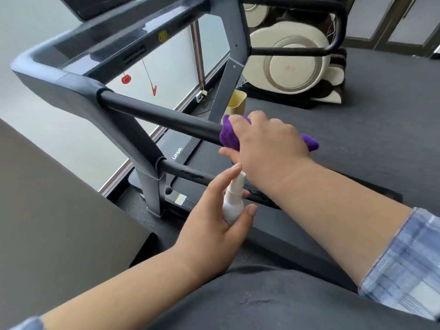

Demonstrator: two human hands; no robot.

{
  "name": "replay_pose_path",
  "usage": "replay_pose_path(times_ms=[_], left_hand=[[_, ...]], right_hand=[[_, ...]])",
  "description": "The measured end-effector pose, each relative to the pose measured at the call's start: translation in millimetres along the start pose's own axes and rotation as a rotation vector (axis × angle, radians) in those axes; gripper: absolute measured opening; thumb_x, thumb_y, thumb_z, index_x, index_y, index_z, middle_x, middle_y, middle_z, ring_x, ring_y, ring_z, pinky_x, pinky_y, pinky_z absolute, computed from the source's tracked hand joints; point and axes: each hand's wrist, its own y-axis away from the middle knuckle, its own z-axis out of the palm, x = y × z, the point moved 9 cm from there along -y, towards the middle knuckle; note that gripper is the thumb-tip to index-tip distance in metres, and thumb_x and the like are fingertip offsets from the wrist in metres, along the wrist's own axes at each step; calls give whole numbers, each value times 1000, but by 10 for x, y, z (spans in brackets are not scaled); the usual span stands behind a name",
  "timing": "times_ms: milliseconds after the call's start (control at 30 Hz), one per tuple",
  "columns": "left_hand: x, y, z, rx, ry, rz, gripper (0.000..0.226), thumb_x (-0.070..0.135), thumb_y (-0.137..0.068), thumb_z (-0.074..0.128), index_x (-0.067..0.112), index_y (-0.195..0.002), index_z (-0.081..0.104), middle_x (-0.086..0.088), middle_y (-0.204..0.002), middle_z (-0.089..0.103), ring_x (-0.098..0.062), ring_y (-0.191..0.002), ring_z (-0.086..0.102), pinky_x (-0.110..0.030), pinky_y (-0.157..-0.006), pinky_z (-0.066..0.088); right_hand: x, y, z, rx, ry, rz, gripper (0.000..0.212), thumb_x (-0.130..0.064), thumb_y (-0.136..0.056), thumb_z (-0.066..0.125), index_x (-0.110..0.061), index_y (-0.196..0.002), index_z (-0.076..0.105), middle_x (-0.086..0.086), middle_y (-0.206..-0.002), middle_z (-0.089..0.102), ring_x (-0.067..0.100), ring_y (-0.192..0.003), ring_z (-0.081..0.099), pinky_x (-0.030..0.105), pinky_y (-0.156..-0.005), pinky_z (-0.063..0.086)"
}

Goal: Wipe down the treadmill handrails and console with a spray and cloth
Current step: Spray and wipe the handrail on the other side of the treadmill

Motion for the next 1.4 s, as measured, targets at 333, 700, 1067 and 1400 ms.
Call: replay_pose_path(times_ms=[333,700,1067,1400], left_hand=[[56,25,-115,22,-59,49,65,39,-90,61,61,-141,26,18,-116,58,-10,-108,62,-27,-88,50],[-433,-77,-931,60,-49,50,62,34,-92,62,52,-142,29,15,-111,59,-11,-102,64,-24,-84,50],[-1095,-330,-1921,22,-43,101,68,29,-94,63,52,-145,26,6,-117,56,-12,-108,64,-26,-90,50],[-1414,-364,-2364,103,26,36,64,33,-91,63,55,-142,30,17,-110,60,-14,-101,63,-13,-83,47]], right_hand=[[176,-43,11,-86,-143,-39,73,-80,-83,44,-36,-140,33,10,-117,56,40,-101,62,44,-72,48],[-597,-646,79,-118,-61,-79,66,-74,-90,35,-27,-136,38,12,-112,55,41,-97,62,49,-77,55],[-1831,-1596,150,-83,-48,-87,62,-74,-92,38,-24,-129,43,13,-117,55,42,-101,60,46,-71,47],[-2405,-1974,215,-76,-81,-35,72,-74,-87,50,-22,-135,41,12,-124,54,38,-108,60,41,-69,40]])
